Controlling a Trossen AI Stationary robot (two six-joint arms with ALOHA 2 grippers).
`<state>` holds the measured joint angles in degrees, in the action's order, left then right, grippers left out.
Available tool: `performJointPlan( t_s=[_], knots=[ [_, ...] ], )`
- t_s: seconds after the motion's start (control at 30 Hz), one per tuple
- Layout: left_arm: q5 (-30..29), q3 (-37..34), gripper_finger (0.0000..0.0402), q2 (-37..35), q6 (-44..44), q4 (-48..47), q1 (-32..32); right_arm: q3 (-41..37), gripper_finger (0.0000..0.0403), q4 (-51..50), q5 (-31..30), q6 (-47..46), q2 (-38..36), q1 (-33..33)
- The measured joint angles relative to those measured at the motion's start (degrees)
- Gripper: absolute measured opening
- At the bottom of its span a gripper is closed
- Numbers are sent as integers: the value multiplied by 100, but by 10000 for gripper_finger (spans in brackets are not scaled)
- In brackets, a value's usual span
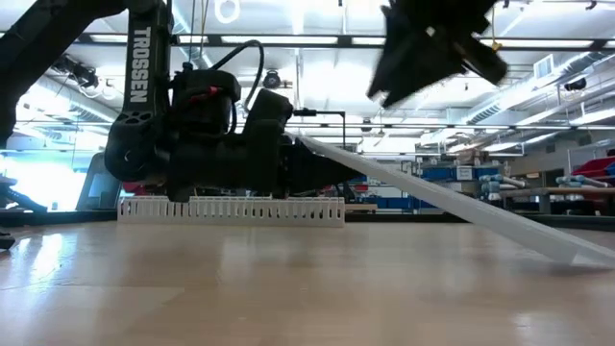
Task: Ziptie cables
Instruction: Close the white cable duct lid
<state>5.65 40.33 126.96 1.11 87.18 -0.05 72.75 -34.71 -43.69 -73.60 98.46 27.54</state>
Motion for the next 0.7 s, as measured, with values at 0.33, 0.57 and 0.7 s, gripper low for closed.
performJointPlan(
  t_s=[0.33, 0.57, 0.7],
  knots=[
    [-1, -135, 6, 0, -483, -157, 0, 0, 4, -302, 259, -458, 488, -152],
    [-2, -135, 6, -2, -1236, -339, -2, -2, 1, -202, 799, -433, 798, -399],
    [142, -135, 6, -2, -1410, -355, -9, 0, 1, -82, 904, -381, 926, -495]
  ],
)
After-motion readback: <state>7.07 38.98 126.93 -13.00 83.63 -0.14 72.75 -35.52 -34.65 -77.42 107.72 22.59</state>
